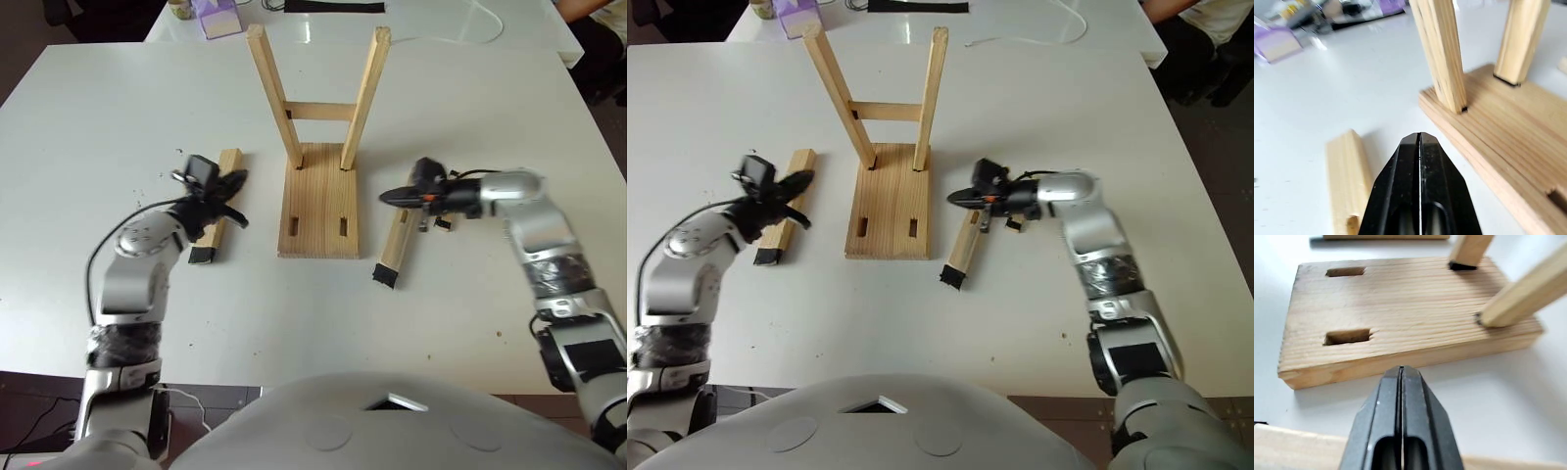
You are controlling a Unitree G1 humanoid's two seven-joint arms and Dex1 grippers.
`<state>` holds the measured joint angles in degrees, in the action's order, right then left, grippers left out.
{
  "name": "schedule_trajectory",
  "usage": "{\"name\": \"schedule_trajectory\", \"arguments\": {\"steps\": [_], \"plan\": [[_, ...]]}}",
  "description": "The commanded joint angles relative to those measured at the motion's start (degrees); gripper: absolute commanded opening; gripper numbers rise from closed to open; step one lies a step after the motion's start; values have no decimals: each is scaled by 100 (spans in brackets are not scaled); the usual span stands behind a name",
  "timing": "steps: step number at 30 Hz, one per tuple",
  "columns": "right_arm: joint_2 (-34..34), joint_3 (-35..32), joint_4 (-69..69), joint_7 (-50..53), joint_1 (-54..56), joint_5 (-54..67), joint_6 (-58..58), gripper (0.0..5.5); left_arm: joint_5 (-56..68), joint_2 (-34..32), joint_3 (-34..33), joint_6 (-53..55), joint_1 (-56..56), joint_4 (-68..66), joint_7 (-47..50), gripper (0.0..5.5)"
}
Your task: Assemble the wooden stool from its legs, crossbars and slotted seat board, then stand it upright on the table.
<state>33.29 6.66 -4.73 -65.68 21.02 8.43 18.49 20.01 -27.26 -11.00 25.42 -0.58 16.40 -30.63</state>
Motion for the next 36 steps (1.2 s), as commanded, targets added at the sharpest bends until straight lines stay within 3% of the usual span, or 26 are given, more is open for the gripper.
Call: {"name": "schedule_trajectory", "arguments": {"steps": [1,5,9,16,27,36], "plan": [[234,-539,321,820,-429,-85,307,3,1109,935,-148,641,-540,1644,835,0],[-202,-821,61,2340,-611,-481,285,3,2015,2234,302,712,-189,2452,1964,0],[-615,-1079,756,3173,-1232,-382,628,17,2625,2900,295,648,65,2711,2838,0],[-1338,-1290,1913,4292,-2295,-325,1396,115,2351,2590,456,690,-347,2784,3103,0],[-1826,-1271,2233,5105,-2635,-331,2065,277,1960,2347,459,474,-104,2511,3121,0],[-2097,-1106,2387,5256,-2451,-105,2653,282,1946,2272,447,348,30,2274,3027,0]]}}
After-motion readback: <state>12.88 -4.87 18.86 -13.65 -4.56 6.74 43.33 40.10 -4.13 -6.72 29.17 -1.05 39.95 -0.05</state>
